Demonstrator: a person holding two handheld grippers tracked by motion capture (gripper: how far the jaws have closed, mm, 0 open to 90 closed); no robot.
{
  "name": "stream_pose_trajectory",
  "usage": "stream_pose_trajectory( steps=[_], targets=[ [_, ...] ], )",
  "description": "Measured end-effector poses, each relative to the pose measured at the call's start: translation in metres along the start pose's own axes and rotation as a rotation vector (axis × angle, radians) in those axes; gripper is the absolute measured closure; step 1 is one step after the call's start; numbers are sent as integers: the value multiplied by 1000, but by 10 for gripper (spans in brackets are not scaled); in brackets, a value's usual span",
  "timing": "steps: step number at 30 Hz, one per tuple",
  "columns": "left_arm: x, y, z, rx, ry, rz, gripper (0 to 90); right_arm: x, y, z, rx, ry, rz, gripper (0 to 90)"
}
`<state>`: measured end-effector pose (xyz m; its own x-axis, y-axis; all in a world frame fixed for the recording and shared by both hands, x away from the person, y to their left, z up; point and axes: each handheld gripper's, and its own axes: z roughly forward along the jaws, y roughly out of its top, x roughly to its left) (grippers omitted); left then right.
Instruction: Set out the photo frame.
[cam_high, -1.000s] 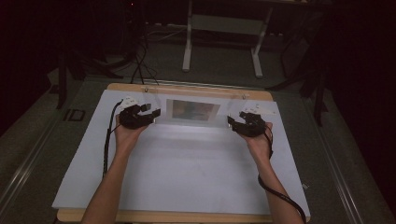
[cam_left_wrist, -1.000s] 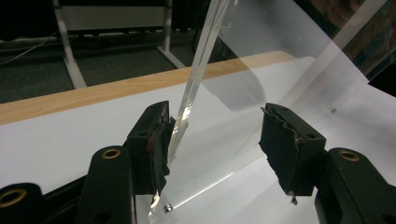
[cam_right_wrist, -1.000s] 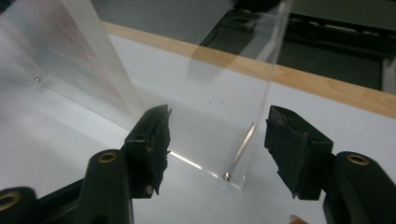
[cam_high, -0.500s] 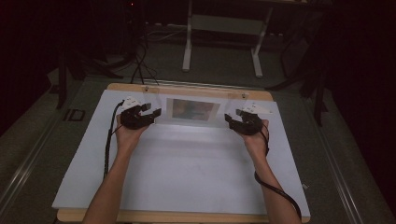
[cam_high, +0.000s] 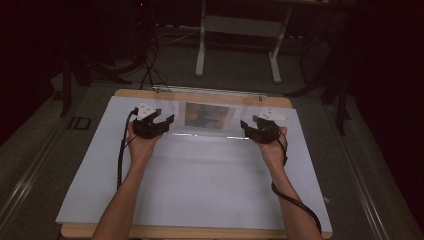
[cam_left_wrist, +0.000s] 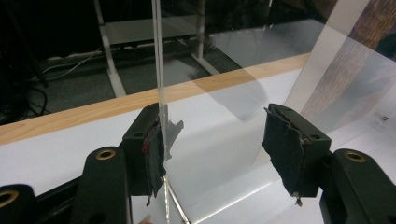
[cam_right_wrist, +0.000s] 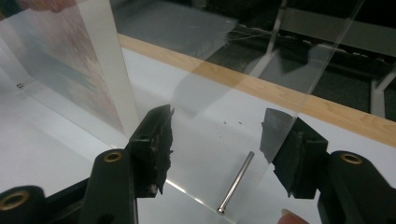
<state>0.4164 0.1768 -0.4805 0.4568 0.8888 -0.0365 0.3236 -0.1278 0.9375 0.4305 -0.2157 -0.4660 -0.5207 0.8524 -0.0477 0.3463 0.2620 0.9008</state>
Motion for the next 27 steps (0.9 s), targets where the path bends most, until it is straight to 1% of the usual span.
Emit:
stream_pose_trajectory(
  steps=[1,3,5,6,7,10,17,20,21,22,24,27],
  targets=[
    [0,0,0,0,0,0,405,0,0,0,0,0,0,425],
    [-1,2,-1,10,11,-13,408,-1,1,-1,0,9,9,426],
    [0,4,-2,4,-5,-40,421,-2,2,-3,-14,19,26,421],
    [0,4,-2,1,-10,-49,432,-3,3,-5,-25,26,42,420],
    [0,4,-2,1,-10,-49,433,-3,3,-5,-25,26,42,420],
    [1,6,-5,-6,-20,-72,439,-3,6,-8,-30,36,46,420],
    [-2,11,-10,20,-27,-72,442,-2,9,-14,-32,41,51,420],
    [-5,13,-13,27,-21,-69,442,-2,9,-17,-24,47,63,420],
    [-7,14,-14,30,-19,-70,443,-3,9,-19,-24,53,82,418],
    [-8,14,-15,36,-17,-71,443,-3,9,-19,-24,53,82,418],
    [-10,15,-18,42,-14,-77,442,-2,9,-21,-15,51,89,417],
    [-12,15,-22,43,-19,-93,441,0,9,-26,-17,52,91,416]
  ],
)
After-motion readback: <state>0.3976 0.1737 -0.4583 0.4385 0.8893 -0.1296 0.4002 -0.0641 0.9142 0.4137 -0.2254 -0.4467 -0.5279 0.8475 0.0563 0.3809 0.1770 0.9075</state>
